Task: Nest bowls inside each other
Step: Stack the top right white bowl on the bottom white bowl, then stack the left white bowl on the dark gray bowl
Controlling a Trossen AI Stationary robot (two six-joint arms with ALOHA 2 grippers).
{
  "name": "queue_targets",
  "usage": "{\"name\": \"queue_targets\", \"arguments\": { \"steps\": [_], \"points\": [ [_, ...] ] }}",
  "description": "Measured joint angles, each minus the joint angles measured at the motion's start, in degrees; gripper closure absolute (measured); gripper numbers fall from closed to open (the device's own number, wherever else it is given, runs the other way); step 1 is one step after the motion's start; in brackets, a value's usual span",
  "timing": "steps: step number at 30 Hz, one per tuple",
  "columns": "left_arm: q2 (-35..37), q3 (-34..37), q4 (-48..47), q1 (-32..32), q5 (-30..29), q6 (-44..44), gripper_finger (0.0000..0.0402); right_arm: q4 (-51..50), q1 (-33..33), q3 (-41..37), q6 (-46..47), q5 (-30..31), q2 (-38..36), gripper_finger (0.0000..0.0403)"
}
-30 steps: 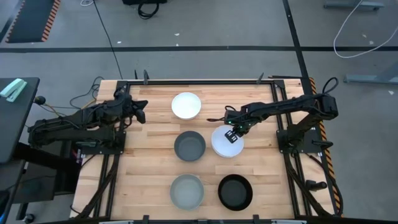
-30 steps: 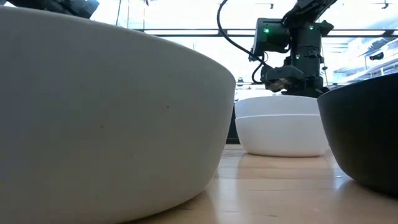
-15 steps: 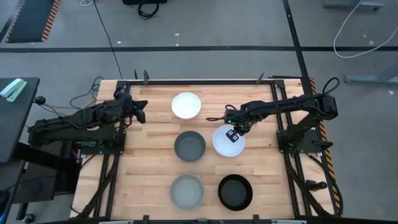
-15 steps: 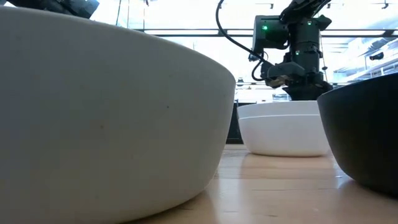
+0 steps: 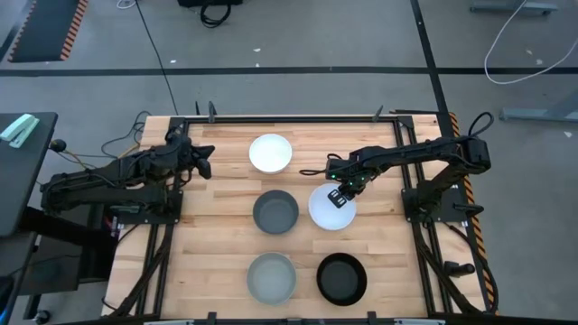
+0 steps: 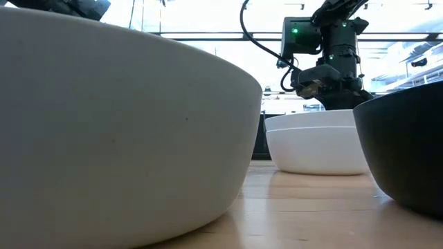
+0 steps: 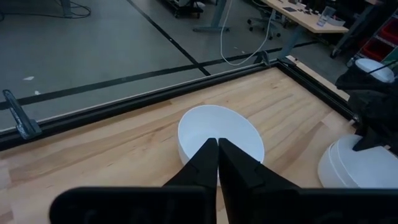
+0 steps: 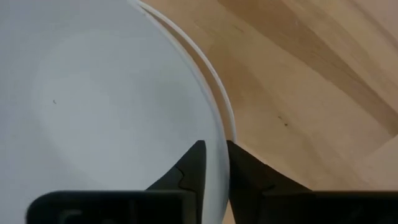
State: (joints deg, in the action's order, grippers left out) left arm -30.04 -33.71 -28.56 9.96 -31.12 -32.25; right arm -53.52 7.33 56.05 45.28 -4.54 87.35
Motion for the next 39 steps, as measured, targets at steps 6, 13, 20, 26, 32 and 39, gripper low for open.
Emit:
{"name": "queue_targets", "arguments": {
  "steps": [6,13,20,26,32,39],
  "points": [
    [0.00,0.01,0.00,0.00,0.99,0.08,0.0373,-0.81,0.00,2.37,-0.27,-0.14,0.00,0.0304],
    [-0.45,0.00,0.05,0.00,1.10,0.12,0.0378,-7.45,0.41,9.26,-1.88,2.47,-0.04,0.0285],
    [-4.74,0.02,0.49,0.00,1.08,-0.04,0.0382,-13.18,3.20,12.67,-3.74,4.11,-0.09,0.0284],
    [-12.09,0.02,5.68,0.18,1.17,3.58,0.0373,-12.89,4.53,14.10,-6.43,4.09,-0.09,0.0292],
    [-20.67,-0.78,12.96,6.36,8.93,7.55,0.0378,-12.83,6.14,14.12,-6.49,4.03,-0.09,0.0311],
    [-33.59,-11.75,8.49,16.89,18.69,13.79,0.0376,-13.12,3.07,14.14,-6.47,2.77,-1.36,0.0318]
  ]
}}
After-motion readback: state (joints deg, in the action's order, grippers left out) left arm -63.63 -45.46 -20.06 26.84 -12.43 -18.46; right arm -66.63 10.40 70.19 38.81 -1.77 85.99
